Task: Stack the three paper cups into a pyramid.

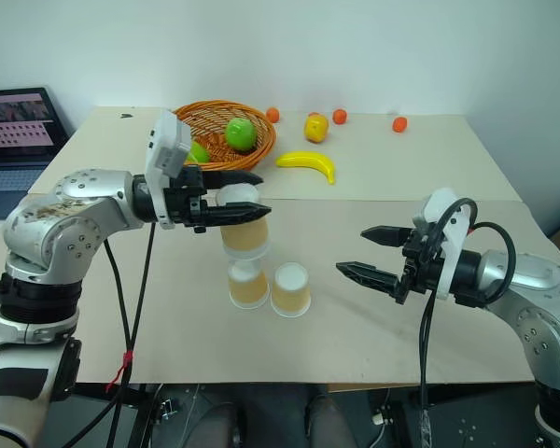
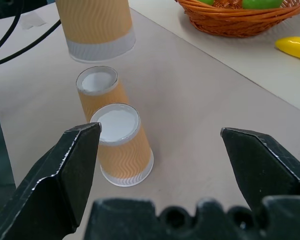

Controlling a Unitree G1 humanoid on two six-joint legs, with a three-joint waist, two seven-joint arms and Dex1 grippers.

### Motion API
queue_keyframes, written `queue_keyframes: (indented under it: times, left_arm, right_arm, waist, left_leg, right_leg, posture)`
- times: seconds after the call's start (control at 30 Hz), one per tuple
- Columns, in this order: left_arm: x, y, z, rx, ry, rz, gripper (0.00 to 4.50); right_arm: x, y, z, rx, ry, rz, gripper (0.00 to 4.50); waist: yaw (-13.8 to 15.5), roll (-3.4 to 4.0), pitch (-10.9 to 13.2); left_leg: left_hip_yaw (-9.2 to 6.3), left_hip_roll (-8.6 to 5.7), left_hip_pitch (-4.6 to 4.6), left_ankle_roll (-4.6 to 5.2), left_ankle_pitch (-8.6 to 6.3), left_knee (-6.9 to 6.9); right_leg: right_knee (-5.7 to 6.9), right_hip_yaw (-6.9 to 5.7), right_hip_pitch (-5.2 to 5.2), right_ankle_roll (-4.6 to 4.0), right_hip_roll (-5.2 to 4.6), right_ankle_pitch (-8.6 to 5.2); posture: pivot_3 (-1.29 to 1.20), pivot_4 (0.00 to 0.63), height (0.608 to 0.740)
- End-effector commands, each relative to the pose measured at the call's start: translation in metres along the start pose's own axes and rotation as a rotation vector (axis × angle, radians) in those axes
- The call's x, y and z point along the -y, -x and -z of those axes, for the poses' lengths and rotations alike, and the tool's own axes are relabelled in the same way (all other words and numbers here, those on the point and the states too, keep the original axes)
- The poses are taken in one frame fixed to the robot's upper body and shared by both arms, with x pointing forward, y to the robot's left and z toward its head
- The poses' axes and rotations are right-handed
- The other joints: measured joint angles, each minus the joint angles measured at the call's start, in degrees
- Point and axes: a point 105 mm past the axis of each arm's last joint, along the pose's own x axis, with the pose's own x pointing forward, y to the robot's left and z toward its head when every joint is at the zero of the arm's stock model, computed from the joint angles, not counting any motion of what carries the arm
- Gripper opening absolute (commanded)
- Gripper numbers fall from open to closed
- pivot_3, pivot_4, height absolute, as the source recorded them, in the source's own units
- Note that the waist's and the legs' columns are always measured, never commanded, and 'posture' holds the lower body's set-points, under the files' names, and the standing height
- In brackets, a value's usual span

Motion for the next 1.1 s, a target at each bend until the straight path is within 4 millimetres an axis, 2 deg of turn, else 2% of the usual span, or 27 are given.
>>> queue_keyframes:
  times: [0.03,0.3,0.4,0.73,1.03,1.1]
  left_arm:
    - [0.007,-0.010,-0.010,0.026,-0.025,0.085,2.56]
    - [0.013,-0.027,0.002,0.022,-0.041,0.153,2.56]
    - [0.011,-0.032,0.015,-0.018,-0.085,0.151,2.56]
    - [0.008,-0.031,0.023,-0.021,-0.106,0.140,2.56]
    - [0.015,-0.031,0.029,-0.026,-0.102,0.151,2.56]
    - [0.015,-0.031,0.029,-0.023,-0.090,0.151,3.57]
  right_arm:
    - [-0.003,0.010,-0.013,0.033,0.047,0.044,4.50]
    - [-0.007,0.012,-0.016,0.039,0.053,0.082,4.50]
    - [-0.007,0.013,-0.017,0.039,0.053,0.103,4.50]
    - [-0.008,0.015,-0.019,0.036,0.051,0.128,4.50]
    - [-0.003,0.015,-0.020,0.037,0.051,0.134,4.50]
    - [-0.003,0.015,-0.020,0.038,0.052,0.133,4.50]
  waist:
    - [0.2,0.00,0.0]
    - [0.3,0.00,0.0]
    - [0.3,0.00,0.0]
    - [0.4,0.00,0.0]
    - [0.4,0.00,0.0]
    - [0.4,0.00,0.0]
  left_leg:
    - [-0.01,0.00,-0.01,0.00,0.00,-0.01]
    - [0.00,-0.01,-0.01,0.00,0.00,0.00]
    - [-0.02,-0.01,0.00,0.01,0.00,0.00]
    - [0.00,-0.02,-0.03,0.01,0.00,0.02]
    - [-0.01,-0.01,-0.02,0.01,0.00,0.04]
    - [0.00,-0.01,-0.02,0.01,0.00,0.04]
  right_leg:
    - [0.00,0.00,0.00,0.00,0.00,0.00]
    - [-0.01,0.02,0.00,-0.03,0.00,0.01]
    - [0.01,0.01,0.01,-0.01,0.01,0.01]
    - [-0.01,0.03,0.01,-0.02,-0.01,0.01]
    - [0.00,0.03,0.02,-0.01,0.00,0.01]
    - [0.00,0.03,0.03,-0.01,0.00,0.00]
  posture:
    - [0.00,0.150,0.737]
    - [0.00,0.150,0.737]
    - [0.00,0.150,0.737]
    - [0.00,0.150,0.737]
    - [0.00,0.150,0.737]
    - [0.00,0.150,0.737]
